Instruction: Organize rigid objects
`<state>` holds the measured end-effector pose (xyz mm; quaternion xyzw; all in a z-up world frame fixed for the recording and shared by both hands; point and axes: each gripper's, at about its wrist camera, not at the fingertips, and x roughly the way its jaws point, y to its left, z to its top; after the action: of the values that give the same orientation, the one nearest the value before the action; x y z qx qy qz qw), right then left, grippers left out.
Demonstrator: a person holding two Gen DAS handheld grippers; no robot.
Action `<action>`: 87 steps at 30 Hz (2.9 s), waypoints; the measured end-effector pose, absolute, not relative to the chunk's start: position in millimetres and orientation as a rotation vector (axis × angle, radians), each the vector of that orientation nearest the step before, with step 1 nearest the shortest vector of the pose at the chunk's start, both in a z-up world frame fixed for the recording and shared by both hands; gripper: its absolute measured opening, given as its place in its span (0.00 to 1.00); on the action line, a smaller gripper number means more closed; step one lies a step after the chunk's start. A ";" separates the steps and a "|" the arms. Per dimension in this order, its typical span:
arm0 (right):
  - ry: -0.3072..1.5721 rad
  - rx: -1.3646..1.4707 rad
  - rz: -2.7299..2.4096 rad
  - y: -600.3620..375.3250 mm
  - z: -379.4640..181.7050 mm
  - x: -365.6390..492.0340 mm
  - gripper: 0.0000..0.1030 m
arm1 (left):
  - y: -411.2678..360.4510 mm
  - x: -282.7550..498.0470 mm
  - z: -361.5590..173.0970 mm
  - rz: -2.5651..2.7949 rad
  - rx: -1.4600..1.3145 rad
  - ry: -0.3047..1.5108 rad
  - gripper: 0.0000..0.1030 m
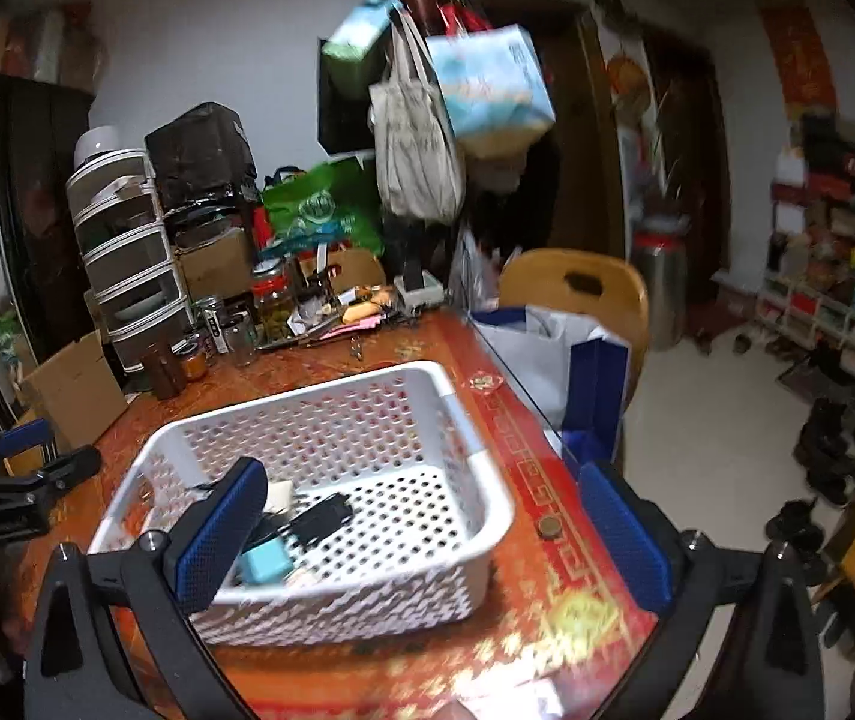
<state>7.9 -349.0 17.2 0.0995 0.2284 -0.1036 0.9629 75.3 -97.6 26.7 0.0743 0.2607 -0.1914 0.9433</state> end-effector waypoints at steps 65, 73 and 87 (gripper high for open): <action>0.508 0.076 -0.069 -233.7 38.1 -103.1 1.00 | -59.3 -83.4 37.5 -0.282 0.100 0.502 1.00; 0.509 0.076 -0.069 -233.5 38.2 -103.1 1.00 | -59.8 -83.2 36.3 -0.286 0.099 0.505 1.00; 0.516 0.070 -0.061 -228.5 34.5 -102.5 1.00 | -56.5 -86.4 33.8 -0.258 0.127 0.481 1.00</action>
<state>-102.5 -228.5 34.5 0.0344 0.2551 -0.0303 0.9658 -86.4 -56.5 33.8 0.0629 0.2374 -0.1274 0.9610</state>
